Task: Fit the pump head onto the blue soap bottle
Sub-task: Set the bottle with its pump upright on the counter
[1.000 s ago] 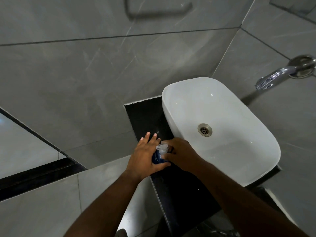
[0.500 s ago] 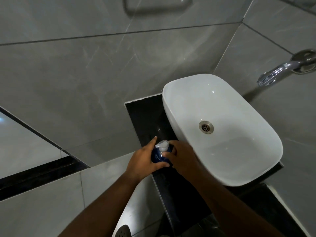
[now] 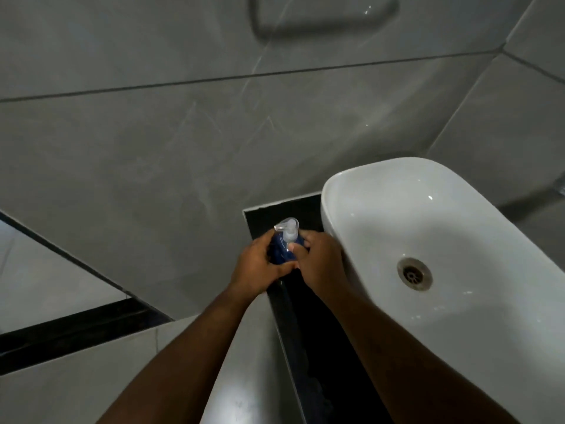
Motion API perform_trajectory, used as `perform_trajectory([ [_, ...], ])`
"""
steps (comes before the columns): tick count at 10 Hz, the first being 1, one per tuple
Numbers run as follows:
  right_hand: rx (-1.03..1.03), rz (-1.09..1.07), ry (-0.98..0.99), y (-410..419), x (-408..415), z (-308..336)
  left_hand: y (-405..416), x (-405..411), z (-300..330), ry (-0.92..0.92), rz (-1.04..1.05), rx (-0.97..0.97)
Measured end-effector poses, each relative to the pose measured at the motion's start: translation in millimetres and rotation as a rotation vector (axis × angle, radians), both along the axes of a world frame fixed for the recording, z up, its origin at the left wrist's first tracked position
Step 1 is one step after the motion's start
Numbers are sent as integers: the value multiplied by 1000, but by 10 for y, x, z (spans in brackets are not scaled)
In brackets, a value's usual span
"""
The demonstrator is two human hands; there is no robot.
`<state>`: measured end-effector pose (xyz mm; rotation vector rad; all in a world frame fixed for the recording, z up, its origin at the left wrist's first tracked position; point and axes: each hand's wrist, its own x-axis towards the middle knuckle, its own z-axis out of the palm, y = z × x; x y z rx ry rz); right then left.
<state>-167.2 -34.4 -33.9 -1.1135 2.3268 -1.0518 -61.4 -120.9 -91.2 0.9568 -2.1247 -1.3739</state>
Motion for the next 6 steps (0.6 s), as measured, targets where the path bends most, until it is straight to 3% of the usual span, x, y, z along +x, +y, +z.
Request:
perform_trajectory([
  [2,-69,2,-41,-783,-194,-53,-725,-197,-53,49,78,9],
  [4,-35,52,-63,-991,-261,37,-972,-238,-27,13,87,-5],
  [5,-165,42,5,-946,-315,418,-990,-148,-7,-41,85,24],
  [6,-568,11,-179,-807,-534,1355,-937,11,129,-292,95,-193],
])
